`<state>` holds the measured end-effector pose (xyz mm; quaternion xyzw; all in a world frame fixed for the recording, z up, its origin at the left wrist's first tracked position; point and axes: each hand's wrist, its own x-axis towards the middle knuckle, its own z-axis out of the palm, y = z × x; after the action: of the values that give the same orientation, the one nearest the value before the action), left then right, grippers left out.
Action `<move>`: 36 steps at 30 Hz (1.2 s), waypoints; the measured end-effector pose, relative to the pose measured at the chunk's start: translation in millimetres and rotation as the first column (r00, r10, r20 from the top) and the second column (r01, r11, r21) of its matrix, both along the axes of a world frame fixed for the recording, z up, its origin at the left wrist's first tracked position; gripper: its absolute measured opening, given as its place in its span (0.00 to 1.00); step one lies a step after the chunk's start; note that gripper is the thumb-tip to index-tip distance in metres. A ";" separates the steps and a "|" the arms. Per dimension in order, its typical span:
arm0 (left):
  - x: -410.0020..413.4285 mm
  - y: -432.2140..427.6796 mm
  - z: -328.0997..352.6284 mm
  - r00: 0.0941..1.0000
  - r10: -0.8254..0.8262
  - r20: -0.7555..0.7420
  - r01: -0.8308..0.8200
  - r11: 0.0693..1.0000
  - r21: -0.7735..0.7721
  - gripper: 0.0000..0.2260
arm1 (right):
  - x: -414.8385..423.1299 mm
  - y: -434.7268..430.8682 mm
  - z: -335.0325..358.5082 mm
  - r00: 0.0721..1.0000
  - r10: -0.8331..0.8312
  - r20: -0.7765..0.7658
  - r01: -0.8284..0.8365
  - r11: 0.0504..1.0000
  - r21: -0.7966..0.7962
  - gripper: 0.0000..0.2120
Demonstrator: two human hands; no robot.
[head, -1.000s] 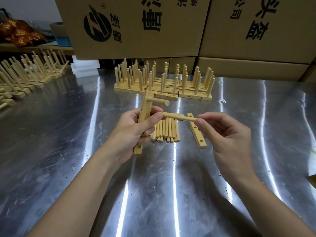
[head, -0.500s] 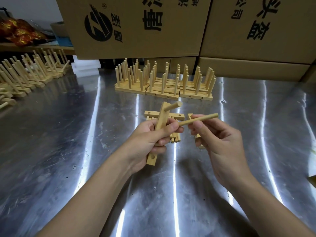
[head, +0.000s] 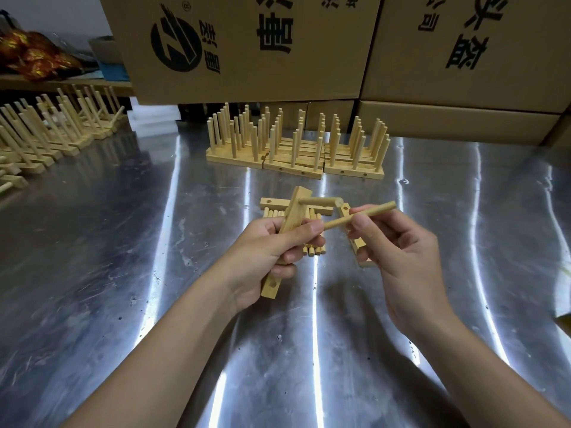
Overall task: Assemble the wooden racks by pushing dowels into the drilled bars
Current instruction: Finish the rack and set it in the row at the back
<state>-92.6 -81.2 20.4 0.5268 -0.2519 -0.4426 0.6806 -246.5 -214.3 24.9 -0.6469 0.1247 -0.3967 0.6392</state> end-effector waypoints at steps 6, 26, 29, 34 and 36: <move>0.0 -0.6 4.3 0.975 -0.046 -0.218 0.033 0.997 -0.063 0.25 | -4.5 0.0 -0.6 0.975 -0.046 -0.219 -0.053 0.903 -0.426 0.07; -18.3 -0.7 -0.2 0.994 -0.107 0.005 0.106 0.989 0.106 0.22 | -8.8 7.4 1.1 0.856 -0.326 -0.401 -0.205 0.497 -0.843 0.13; -20.3 -0.7 0.4 0.993 -0.115 0.025 0.111 0.988 0.110 0.20 | -9.5 6.7 1.0 0.858 -0.352 -0.374 -0.193 0.454 -0.870 0.16; -20.9 -0.2 3.8 0.986 -0.166 0.007 0.164 0.981 0.106 0.20 | -11.0 4.6 2.2 0.880 -0.349 -0.323 -0.171 0.401 -0.900 0.20; -21.1 -0.3 3.9 0.984 -0.177 0.008 0.175 0.978 0.111 0.21 | -11.8 4.0 3.1 0.874 -0.350 -0.338 -0.187 0.401 -0.897 0.21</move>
<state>-113.7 -81.5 24.3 0.5428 -0.2790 -0.5094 0.6066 -258.2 -210.3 28.1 -0.9571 0.0738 -0.2584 0.1078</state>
